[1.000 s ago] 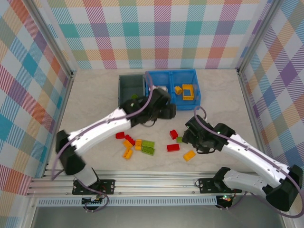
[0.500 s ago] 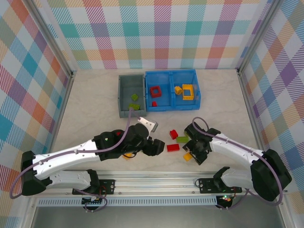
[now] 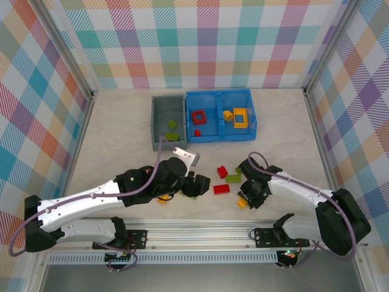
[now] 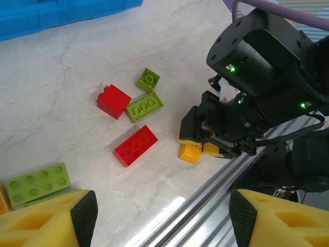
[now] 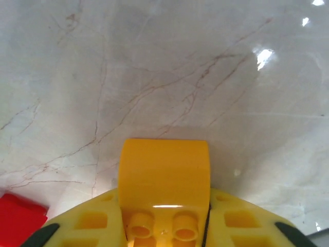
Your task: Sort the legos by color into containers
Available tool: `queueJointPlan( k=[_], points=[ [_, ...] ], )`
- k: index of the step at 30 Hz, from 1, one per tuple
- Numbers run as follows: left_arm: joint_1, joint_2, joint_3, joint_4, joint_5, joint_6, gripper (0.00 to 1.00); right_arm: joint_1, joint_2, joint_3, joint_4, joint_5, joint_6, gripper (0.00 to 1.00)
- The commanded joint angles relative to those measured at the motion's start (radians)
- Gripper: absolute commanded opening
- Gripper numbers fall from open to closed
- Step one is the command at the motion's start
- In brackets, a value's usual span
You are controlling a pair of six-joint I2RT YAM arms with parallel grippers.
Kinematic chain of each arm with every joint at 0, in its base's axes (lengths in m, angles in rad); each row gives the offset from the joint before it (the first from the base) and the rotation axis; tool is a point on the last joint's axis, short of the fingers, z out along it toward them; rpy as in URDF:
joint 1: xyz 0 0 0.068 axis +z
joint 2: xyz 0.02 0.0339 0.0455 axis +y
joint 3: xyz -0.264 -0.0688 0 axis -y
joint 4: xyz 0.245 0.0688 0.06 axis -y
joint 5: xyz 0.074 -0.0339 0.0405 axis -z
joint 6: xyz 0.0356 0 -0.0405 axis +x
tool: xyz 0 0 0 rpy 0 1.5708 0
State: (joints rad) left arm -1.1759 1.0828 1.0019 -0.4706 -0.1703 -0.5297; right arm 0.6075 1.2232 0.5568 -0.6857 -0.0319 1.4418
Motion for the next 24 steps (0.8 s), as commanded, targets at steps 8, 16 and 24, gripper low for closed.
queueJointPlan(
  k=[8, 16, 24],
  points=[
    [-0.011, 0.058, 0.173, -0.014, -0.134, 0.025, 0.7, -0.111, -0.021, 0.363, -0.058, 0.174, -0.46, 0.26],
    [-0.011, 0.175, 0.242, -0.051, -0.268, 0.001, 0.7, -0.279, 0.421, 0.787, 0.066, 0.025, -0.756, 0.25],
    [-0.011, 0.177, 0.192, -0.082, -0.268, -0.053, 0.69, -0.356, 0.757, 1.048, 0.044, -0.1, -0.823, 0.26]
  ],
)
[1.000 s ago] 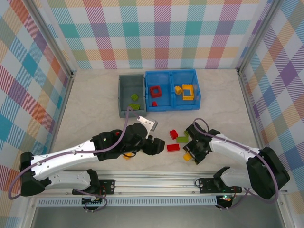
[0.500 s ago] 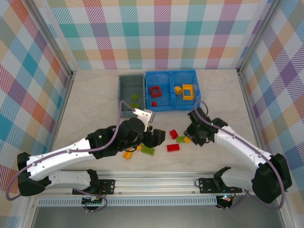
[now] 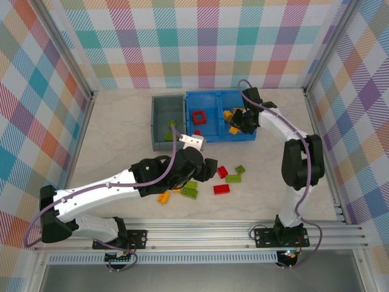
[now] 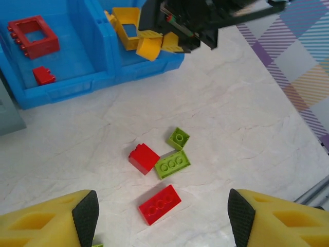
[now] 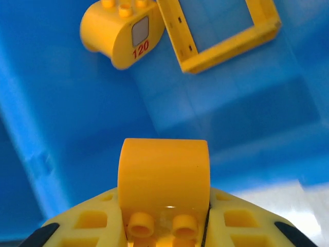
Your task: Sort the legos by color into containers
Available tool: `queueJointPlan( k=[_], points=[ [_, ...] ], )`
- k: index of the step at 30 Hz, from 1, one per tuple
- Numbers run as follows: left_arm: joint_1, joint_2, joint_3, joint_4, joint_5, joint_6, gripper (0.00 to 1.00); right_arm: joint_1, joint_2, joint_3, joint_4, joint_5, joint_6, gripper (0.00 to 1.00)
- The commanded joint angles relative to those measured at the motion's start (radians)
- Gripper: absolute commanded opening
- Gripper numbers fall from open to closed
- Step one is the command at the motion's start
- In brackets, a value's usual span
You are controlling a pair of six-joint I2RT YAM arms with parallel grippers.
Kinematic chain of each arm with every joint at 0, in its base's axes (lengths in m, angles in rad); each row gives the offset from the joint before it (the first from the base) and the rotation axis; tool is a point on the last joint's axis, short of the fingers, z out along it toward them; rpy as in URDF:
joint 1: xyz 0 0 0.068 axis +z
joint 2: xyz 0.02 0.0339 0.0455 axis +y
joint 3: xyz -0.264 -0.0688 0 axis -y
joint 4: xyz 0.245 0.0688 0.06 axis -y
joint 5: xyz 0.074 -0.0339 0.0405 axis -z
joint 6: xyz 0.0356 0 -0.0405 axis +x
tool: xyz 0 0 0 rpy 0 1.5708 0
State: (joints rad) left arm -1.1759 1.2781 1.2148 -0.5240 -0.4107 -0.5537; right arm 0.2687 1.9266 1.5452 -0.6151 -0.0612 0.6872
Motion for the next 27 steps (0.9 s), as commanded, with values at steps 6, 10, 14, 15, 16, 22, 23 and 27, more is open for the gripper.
queueJointPlan(
  k=[6, 10, 14, 15, 16, 22, 23, 27],
  points=[
    [-0.011, -0.027, -0.08, -0.095, -0.024, -0.073, 0.69, -0.026, 0.155, 0.14, -0.061, -0.085, -0.103, 0.44],
    [-0.01, -0.022, -0.145, -0.155, -0.016, -0.14, 0.7, -0.028, 0.128, 0.137, -0.069, -0.071, -0.111, 0.62],
    [-0.012, -0.034, -0.246, -0.153, 0.018, -0.215, 0.72, -0.024, 0.029, 0.112, -0.065, -0.071, -0.123, 0.68],
    [-0.013, -0.035, -0.268, -0.153, 0.023, -0.237, 0.72, -0.02, -0.005, 0.103, -0.062, -0.073, -0.13, 0.68],
    [-0.013, -0.034, -0.284, -0.157, 0.026, -0.259, 0.72, -0.016, -0.037, 0.097, -0.067, -0.067, -0.137, 0.68],
    [-0.013, 0.033, -0.356, -0.105, 0.075, -0.537, 0.76, 0.035, -0.326, -0.065, -0.072, -0.015, -0.181, 0.68],
    [-0.013, 0.067, -0.344, -0.104, 0.082, -0.596, 0.75, 0.047, -0.39, -0.117, -0.066, -0.011, -0.184, 0.69],
    [-0.013, 0.22, -0.23, -0.157, 0.112, -0.794, 0.8, 0.094, -0.619, -0.308, -0.07, -0.006, -0.202, 0.71]
  ],
)
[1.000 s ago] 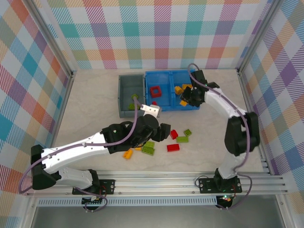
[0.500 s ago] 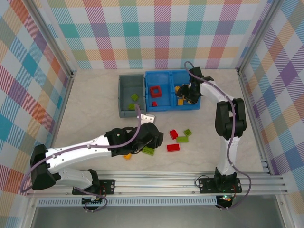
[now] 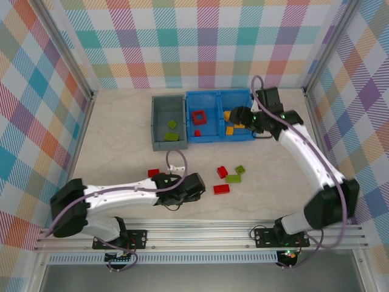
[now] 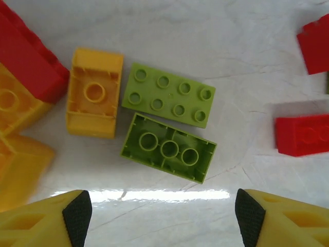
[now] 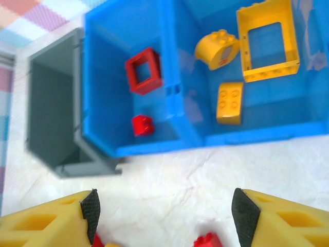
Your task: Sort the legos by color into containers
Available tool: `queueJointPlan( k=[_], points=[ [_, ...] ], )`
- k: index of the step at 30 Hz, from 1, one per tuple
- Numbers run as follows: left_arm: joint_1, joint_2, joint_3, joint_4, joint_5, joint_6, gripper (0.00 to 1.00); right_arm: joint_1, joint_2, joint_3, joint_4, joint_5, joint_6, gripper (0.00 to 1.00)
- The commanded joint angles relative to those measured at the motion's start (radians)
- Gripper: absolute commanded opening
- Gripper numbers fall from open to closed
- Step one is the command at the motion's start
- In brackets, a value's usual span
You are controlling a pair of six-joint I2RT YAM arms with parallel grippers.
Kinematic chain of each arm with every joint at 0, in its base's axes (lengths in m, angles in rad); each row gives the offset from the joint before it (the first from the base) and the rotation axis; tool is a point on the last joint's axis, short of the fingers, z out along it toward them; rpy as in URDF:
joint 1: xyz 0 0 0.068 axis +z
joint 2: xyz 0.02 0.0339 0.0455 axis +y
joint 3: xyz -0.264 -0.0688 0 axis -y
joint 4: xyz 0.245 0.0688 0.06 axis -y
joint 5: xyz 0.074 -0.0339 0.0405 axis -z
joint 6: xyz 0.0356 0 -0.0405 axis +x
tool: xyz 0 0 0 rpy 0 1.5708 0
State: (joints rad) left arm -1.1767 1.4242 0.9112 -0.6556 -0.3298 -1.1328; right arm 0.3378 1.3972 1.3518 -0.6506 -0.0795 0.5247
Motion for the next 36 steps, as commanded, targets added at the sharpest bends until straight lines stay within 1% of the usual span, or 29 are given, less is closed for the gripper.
queueJointPlan(
  k=[1, 4, 5, 6, 7, 8, 11, 13, 16, 25, 29, 31, 33, 34, 36],
  points=[
    [-0.012, 0.108, 0.1, -0.051, 0.042, -0.271, 0.81, 0.036, -0.139, -0.155, -0.042, 0.019, -0.041, 0.72],
    [-0.011, 0.188, 0.149, -0.106, 0.08, -0.42, 0.82, 0.05, -0.293, -0.253, -0.079, 0.018, -0.04, 0.73],
    [-0.012, 0.206, 0.155, -0.104, 0.083, -0.447, 0.85, 0.051, -0.341, -0.272, -0.099, 0.016, -0.037, 0.73],
    [-0.012, 0.218, 0.164, -0.094, 0.08, -0.456, 0.85, 0.052, -0.384, -0.286, -0.12, 0.015, -0.034, 0.73],
    [-0.011, 0.228, 0.175, -0.095, 0.075, -0.47, 0.88, 0.053, -0.414, -0.295, -0.137, 0.017, -0.032, 0.73],
    [-0.009, 0.242, 0.188, -0.108, 0.072, -0.479, 0.93, 0.052, -0.442, -0.299, -0.157, 0.019, -0.031, 0.73],
    [0.011, 0.284, 0.215, -0.129, 0.086, -0.516, 0.94, 0.052, -0.49, -0.299, -0.202, 0.027, -0.028, 0.73],
    [0.028, 0.302, 0.201, -0.101, 0.102, -0.515, 0.92, 0.053, -0.505, -0.299, -0.213, 0.023, -0.021, 0.73],
    [0.049, 0.322, 0.167, -0.047, 0.125, -0.523, 0.86, 0.052, -0.509, -0.301, -0.214, 0.013, -0.011, 0.73],
    [0.092, 0.348, 0.151, -0.059, 0.088, -0.497, 0.76, 0.052, -0.51, -0.308, -0.199, -0.008, 0.004, 0.73],
    [0.094, 0.332, 0.108, -0.046, 0.09, -0.493, 0.64, 0.052, -0.512, -0.313, -0.198, -0.018, 0.009, 0.72],
    [0.094, 0.315, 0.088, -0.045, 0.089, -0.495, 0.59, 0.052, -0.508, -0.312, -0.194, -0.034, 0.009, 0.72],
    [0.091, 0.295, 0.068, -0.045, 0.084, -0.495, 0.57, 0.053, -0.504, -0.31, -0.178, -0.084, 0.002, 0.73],
    [0.089, 0.286, 0.06, -0.047, 0.083, -0.494, 0.56, 0.053, -0.503, -0.311, -0.164, -0.132, -0.008, 0.73],
    [0.087, 0.268, 0.047, -0.048, 0.074, -0.493, 0.48, 0.055, -0.499, -0.312, -0.135, -0.246, -0.027, 0.72]
  ],
)
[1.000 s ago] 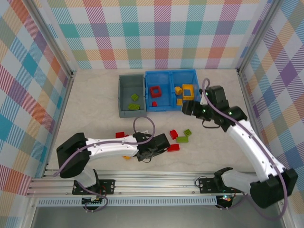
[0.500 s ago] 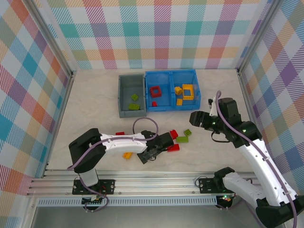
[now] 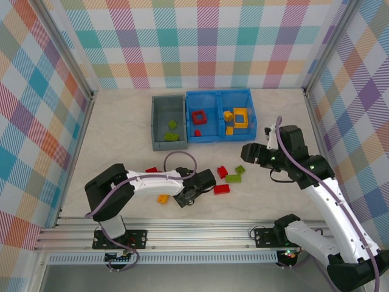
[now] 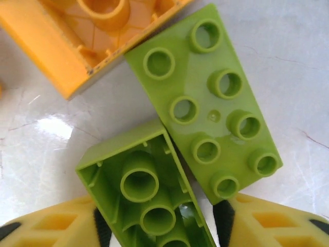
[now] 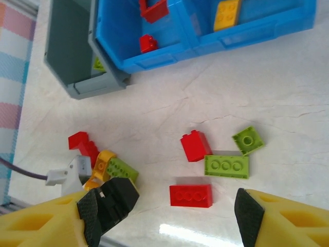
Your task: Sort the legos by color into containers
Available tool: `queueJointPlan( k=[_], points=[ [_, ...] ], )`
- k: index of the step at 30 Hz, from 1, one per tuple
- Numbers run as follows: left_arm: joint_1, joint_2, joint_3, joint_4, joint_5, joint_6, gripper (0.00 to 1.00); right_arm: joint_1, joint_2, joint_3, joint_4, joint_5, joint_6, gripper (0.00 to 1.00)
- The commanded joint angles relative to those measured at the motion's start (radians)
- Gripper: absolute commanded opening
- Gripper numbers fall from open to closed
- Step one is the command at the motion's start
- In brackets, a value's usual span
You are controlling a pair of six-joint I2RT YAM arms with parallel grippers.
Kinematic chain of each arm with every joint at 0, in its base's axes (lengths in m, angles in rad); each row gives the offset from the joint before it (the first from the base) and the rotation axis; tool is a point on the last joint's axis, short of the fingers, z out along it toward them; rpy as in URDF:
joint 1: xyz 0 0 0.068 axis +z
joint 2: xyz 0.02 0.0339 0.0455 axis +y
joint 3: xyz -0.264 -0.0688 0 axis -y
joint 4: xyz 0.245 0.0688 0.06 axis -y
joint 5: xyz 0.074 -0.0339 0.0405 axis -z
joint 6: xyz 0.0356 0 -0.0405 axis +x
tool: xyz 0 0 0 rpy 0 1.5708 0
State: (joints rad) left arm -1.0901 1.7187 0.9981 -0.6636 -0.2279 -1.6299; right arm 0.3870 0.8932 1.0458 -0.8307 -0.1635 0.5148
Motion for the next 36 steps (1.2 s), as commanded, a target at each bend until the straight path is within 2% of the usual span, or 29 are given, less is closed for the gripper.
queueJointPlan(
  k=[1, 5, 12, 17, 21, 25, 27, 30, 33, 36],
  points=[
    [-0.002, -0.033, -0.044, -0.042, -0.03, 0.034, 0.45, 0.007, 0.002, -0.007, 0.05, -0.194, -0.02, 0.72],
    [-0.007, -0.065, -0.064, -0.052, -0.038, 0.051, 0.32, 0.007, -0.012, -0.004, 0.017, -0.243, -0.024, 0.73],
    [-0.072, -0.184, 0.016, -0.143, -0.081, 0.083, 0.27, 0.008, -0.026, -0.003, 0.005, -0.232, -0.009, 0.73],
    [-0.061, -0.283, 0.133, -0.274, -0.155, 0.164, 0.26, 0.008, -0.022, 0.014, 0.056, -0.268, -0.003, 0.73],
    [0.067, -0.336, 0.246, -0.335, -0.2, 0.354, 0.26, 0.05, -0.002, 0.01, 0.143, -0.294, -0.016, 0.72],
    [0.297, -0.283, 0.362, -0.3, -0.103, 0.619, 0.26, 0.233, 0.089, 0.05, 0.21, -0.169, -0.031, 0.72],
    [0.385, -0.203, 0.457, -0.305, -0.098, 0.728, 0.26, 0.304, 0.134, 0.058, 0.263, -0.114, -0.017, 0.72],
    [0.483, -0.076, 0.577, -0.305, -0.099, 0.828, 0.26, 0.344, 0.169, 0.05, 0.324, -0.048, 0.012, 0.71],
    [0.552, 0.045, 0.671, -0.271, -0.105, 0.902, 0.26, 0.355, 0.184, 0.036, 0.361, -0.011, 0.033, 0.71],
    [0.59, 0.205, 0.814, -0.307, -0.131, 0.953, 0.26, 0.362, 0.202, 0.028, 0.373, 0.019, 0.051, 0.71]
  ],
)
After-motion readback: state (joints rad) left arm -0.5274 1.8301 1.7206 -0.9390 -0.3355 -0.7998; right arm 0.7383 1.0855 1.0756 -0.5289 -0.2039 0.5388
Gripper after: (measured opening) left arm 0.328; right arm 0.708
